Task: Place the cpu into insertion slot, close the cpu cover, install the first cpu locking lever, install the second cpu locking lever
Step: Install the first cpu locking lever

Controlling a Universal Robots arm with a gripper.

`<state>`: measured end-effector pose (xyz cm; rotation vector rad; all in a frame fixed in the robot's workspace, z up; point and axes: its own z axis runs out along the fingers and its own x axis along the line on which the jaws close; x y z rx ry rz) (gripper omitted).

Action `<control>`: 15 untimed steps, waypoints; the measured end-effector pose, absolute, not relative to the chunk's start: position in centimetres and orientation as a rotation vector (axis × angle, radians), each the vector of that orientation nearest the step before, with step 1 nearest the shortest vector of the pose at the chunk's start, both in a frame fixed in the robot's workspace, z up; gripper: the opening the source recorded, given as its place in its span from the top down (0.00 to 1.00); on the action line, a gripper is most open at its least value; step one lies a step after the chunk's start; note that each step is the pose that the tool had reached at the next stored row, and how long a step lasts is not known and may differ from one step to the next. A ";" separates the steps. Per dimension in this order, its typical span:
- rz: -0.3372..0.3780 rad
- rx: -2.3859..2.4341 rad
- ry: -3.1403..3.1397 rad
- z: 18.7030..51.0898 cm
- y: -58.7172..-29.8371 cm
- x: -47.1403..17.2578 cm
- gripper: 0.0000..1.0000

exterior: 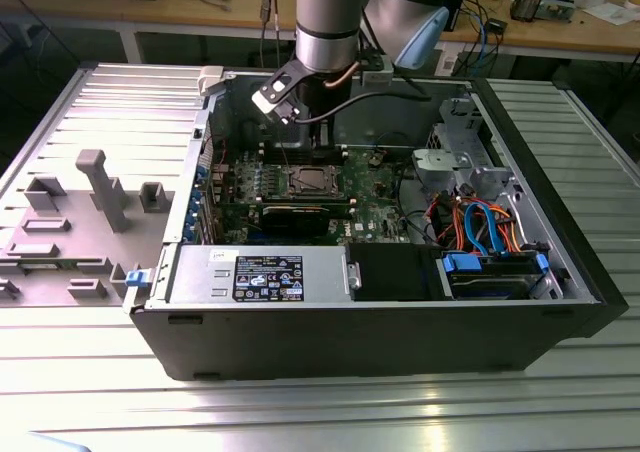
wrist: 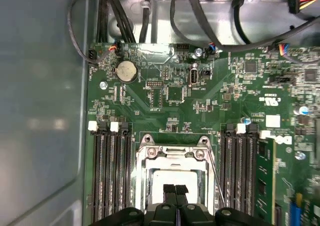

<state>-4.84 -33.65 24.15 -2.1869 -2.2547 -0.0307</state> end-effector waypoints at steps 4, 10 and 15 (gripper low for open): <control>-0.028 -2.188 -2.256 25.5 -33.6 -4.8 0.89; -0.029 -2.188 -2.256 25.5 -33.6 -4.8 0.89; -0.029 -2.188 -2.256 25.5 -33.6 -4.8 0.89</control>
